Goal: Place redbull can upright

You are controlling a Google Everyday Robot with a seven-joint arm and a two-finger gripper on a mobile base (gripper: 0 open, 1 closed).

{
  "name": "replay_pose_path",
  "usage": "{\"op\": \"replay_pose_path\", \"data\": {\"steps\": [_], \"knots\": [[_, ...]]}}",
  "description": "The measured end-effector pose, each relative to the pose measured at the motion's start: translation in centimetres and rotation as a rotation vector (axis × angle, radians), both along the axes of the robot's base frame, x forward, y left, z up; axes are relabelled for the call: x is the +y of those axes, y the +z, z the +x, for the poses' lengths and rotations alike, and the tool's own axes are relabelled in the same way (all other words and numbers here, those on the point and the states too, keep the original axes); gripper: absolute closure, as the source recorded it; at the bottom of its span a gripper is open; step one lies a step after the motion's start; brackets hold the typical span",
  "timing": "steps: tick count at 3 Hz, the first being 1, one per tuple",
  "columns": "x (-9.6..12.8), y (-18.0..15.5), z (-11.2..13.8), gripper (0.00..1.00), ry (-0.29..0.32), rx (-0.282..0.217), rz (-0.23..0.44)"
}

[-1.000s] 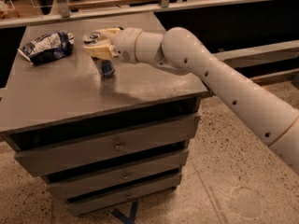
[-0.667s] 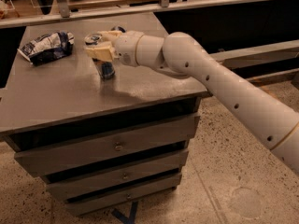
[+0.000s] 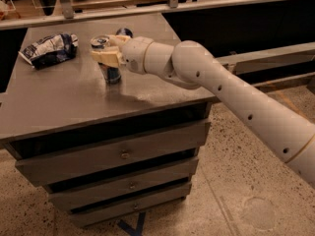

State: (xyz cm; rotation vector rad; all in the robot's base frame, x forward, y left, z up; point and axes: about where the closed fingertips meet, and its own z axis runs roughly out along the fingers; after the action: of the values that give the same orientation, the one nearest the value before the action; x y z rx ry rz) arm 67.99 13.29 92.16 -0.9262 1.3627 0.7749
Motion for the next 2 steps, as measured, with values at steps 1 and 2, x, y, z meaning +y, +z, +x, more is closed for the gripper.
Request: {"op": "replay_pose_path", "data": {"steps": [1,2], "knots": [[0.0,0.05,0.0,0.37,0.0,0.0,0.0],[0.01,-0.12,-0.04,0.14,0.005,0.015,0.001]]}}
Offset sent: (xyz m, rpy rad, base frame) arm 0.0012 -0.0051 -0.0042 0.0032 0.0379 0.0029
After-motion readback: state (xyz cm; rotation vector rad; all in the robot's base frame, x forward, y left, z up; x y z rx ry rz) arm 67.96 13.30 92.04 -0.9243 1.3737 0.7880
